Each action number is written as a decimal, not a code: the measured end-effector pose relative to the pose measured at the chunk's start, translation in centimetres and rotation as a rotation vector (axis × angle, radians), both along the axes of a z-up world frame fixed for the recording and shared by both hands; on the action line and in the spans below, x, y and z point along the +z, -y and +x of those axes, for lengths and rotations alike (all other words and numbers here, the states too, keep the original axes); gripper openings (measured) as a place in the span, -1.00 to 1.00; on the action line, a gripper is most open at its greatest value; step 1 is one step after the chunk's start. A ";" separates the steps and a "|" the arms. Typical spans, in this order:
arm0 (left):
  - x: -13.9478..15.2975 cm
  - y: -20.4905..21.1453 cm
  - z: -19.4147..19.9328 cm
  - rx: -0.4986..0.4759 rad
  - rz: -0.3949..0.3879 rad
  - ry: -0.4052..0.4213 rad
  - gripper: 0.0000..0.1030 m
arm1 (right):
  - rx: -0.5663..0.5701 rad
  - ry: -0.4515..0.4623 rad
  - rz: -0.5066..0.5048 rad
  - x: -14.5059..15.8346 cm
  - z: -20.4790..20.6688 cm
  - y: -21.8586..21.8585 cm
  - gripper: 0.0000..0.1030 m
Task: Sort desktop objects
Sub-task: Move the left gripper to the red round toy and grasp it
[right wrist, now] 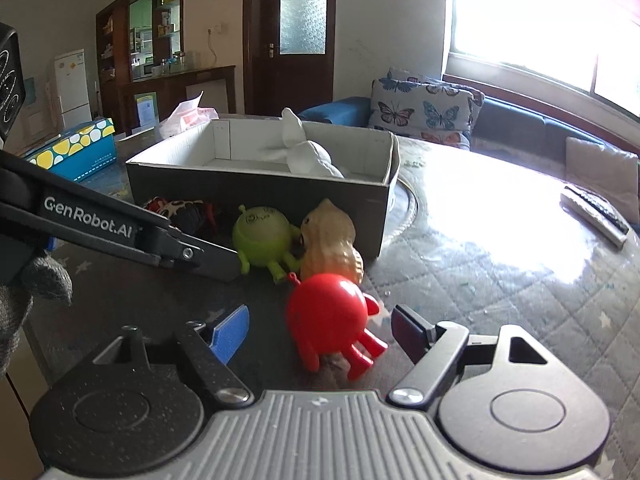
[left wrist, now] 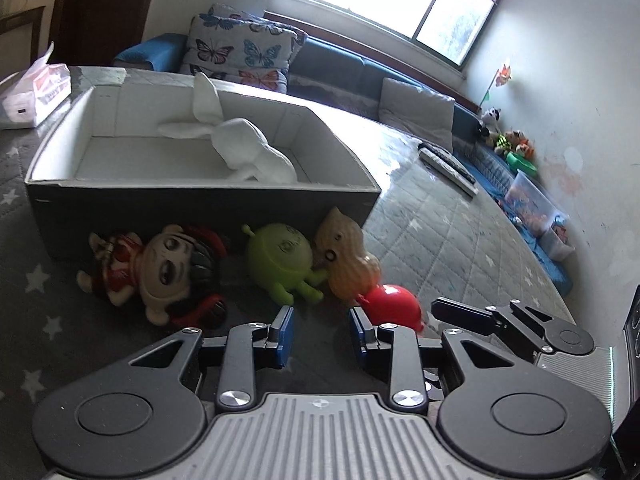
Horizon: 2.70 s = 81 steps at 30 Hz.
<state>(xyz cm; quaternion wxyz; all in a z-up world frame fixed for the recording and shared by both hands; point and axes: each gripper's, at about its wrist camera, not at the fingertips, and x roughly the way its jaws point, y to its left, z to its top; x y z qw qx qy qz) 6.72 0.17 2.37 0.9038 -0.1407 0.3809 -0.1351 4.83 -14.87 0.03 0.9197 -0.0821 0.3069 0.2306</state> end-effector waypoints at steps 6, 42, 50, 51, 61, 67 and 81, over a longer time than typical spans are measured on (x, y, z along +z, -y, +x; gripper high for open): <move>-0.3 1.2 0.0 -0.028 0.010 -0.010 -0.36 | -0.009 -0.013 0.013 -0.3 -0.1 0.3 0.56; -1.0 4.3 0.6 -0.084 0.074 -0.058 -0.36 | -0.042 -0.090 0.072 -1.9 1.0 1.0 0.56; -1.0 3.9 0.9 -0.086 0.062 -0.066 -0.36 | -0.036 -0.094 0.078 -1.9 1.4 0.8 0.55; -0.9 3.8 1.0 -0.087 0.058 -0.066 -0.36 | -0.037 -0.094 0.079 -1.9 1.4 0.8 0.56; -0.5 3.9 1.2 -0.120 0.015 -0.070 -0.36 | -0.038 -0.099 0.086 -1.8 1.9 1.1 0.43; -0.4 4.0 1.7 -0.138 -0.002 -0.071 -0.36 | -0.040 -0.103 0.095 -1.8 2.3 1.2 0.29; -0.7 3.9 2.6 -0.149 -0.041 -0.093 -0.27 | -0.032 -0.095 0.099 -1.9 2.3 1.4 0.28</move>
